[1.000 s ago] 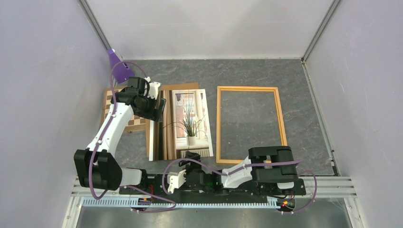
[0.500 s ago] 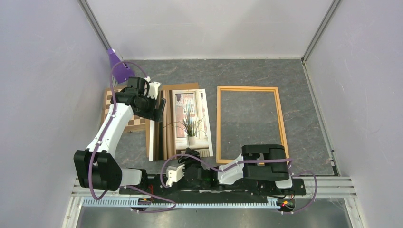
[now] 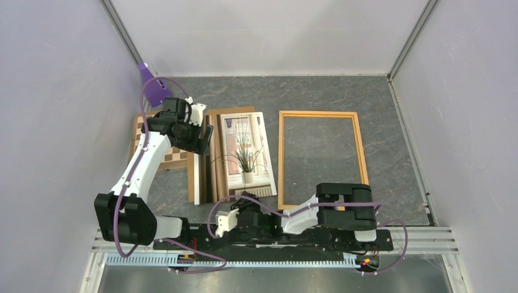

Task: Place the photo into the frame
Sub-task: Pick up the photo at the center of the board.

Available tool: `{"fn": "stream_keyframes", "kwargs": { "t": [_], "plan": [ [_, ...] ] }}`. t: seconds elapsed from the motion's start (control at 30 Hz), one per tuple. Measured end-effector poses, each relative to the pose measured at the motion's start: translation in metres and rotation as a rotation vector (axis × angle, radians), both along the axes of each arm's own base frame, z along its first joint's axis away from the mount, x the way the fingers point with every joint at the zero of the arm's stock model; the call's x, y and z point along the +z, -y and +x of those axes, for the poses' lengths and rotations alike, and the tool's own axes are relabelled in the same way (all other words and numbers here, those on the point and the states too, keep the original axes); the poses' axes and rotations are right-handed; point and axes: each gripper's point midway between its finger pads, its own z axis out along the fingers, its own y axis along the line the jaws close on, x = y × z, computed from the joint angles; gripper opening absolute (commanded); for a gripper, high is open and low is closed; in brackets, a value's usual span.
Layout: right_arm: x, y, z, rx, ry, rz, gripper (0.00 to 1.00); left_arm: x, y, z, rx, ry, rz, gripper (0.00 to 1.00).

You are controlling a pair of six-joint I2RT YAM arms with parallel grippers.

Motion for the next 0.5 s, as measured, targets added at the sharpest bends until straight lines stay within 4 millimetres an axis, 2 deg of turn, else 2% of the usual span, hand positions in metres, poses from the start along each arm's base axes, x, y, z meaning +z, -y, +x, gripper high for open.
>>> {"fn": "stream_keyframes", "kwargs": {
  "t": [0.3, 0.5],
  "plan": [
    [0.026, -0.009, 0.0, -0.011, -0.056, 0.045, 0.17, 0.009, 0.0, 0.003, 0.001, 0.014, -0.001, 0.93],
    [0.038, -0.012, -0.003, -0.012, -0.108, 0.06, 0.06, 0.016, -0.001, 0.005, 0.004, 0.026, 0.005, 0.92]
  ]
}}
